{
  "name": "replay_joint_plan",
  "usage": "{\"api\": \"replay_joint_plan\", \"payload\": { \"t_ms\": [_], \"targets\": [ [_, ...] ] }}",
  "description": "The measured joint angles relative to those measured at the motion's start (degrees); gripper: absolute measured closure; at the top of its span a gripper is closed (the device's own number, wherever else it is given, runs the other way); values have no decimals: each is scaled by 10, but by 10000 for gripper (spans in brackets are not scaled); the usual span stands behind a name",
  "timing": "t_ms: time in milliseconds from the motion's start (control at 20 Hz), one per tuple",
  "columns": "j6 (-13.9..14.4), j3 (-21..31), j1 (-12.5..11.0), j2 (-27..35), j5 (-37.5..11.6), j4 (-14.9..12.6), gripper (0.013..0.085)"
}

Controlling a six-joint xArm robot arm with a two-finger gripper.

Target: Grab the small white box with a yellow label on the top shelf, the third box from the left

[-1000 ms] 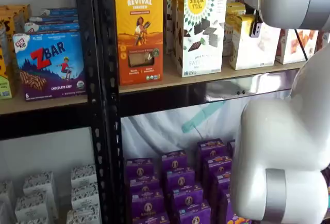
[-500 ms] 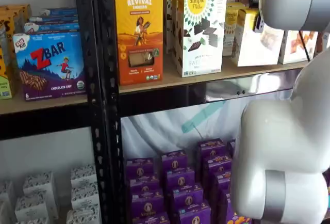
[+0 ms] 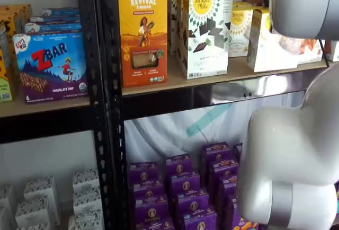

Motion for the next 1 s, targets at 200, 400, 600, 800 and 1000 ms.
{"api": "replay_joint_plan", "payload": {
  "t_ms": [200, 400, 600, 800, 1000],
  "targets": [
    [-1, 26, -3, -32, 9, 3, 650],
    [1, 41, -2, -51, 26, 5, 650],
    [3, 61, -1, -72, 36, 7, 650],
    [5, 85, 1, -95, 35, 6, 650],
    [6, 106, 3, -114, 34, 7, 650]
  ]
}}
